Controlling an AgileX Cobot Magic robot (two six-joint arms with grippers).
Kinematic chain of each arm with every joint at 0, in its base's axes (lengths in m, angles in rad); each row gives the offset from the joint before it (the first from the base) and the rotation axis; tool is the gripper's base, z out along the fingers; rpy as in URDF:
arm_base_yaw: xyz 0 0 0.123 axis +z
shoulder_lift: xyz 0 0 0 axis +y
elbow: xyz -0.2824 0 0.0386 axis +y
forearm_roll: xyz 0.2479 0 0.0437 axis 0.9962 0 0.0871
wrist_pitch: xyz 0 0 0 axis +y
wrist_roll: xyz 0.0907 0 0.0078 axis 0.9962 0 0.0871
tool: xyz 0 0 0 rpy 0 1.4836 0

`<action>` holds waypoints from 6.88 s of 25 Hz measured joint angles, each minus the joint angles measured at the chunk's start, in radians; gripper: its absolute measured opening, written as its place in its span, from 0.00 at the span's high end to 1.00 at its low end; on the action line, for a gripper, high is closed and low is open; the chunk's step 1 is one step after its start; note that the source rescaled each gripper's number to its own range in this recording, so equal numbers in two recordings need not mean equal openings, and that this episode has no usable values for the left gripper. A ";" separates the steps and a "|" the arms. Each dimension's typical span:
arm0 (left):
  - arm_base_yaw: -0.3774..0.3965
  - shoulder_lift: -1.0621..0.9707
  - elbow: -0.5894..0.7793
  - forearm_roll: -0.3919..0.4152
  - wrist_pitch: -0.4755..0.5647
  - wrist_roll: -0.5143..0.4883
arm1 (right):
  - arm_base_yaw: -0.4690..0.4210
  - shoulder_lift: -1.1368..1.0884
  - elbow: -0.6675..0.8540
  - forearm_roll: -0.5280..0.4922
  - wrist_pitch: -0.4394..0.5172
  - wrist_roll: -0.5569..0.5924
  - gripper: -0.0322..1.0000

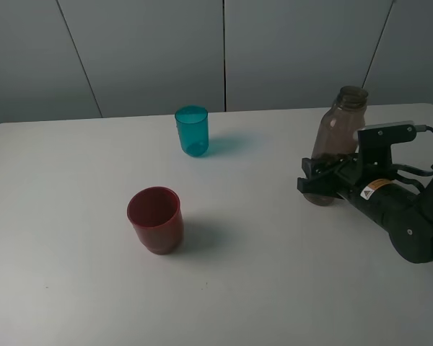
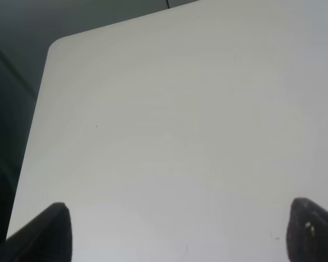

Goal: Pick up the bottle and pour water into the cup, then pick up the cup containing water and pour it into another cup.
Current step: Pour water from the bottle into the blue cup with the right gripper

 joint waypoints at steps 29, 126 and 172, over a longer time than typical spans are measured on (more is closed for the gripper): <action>0.000 0.000 0.000 0.000 0.000 0.000 | 0.095 -0.248 -0.543 0.214 0.815 -0.311 0.95; 0.000 0.000 0.000 0.000 0.000 0.005 | 0.061 0.251 -1.167 0.387 0.913 -1.839 0.95; 0.000 0.000 0.000 0.000 0.000 0.005 | 0.094 0.280 -1.167 0.387 0.756 -2.134 0.95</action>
